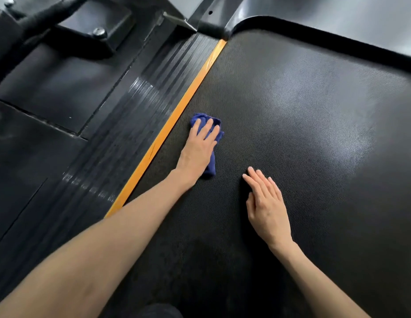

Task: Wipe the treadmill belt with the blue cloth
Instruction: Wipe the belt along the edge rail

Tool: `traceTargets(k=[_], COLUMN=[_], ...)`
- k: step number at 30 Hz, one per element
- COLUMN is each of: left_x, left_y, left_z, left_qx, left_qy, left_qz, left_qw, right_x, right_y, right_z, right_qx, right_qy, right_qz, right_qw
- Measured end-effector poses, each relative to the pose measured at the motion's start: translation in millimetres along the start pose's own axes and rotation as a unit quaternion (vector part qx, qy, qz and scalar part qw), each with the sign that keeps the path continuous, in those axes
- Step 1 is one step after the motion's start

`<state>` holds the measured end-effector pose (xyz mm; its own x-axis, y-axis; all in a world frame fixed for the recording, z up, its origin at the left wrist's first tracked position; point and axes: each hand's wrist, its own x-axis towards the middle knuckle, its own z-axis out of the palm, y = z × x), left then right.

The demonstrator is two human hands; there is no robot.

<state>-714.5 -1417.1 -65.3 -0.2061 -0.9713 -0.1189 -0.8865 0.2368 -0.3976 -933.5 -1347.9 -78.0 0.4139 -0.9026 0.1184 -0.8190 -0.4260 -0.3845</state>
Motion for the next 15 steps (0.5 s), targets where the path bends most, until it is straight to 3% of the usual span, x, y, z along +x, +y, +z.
traceTargets(k=[2,5,10,15], left_x=[-29,-92,-182,-142], left_y=[18,34,30,-1], left_z=[2,9,10,21], left_qx=[-0.076,-0.164,-0.18,-0.135], left_qy=[0.046,0.041,0.032,0.044], left_qz=[-0.033,-0.021,0.016,0.106], left_qw=[0.996,0.985,0.983,0.984], right_x=[-1,-1,-3,-5], right_y=[2,2,-1,-2], right_z=[0,-1,1,2], right_qx=[0.0,-0.004,-0.006,-0.013], right_qy=[-0.004,-0.004,0.003,0.001], right_qz=[0.001,-0.001,0.007,0.012], right_qw=[1.0,1.0,1.0,1.0])
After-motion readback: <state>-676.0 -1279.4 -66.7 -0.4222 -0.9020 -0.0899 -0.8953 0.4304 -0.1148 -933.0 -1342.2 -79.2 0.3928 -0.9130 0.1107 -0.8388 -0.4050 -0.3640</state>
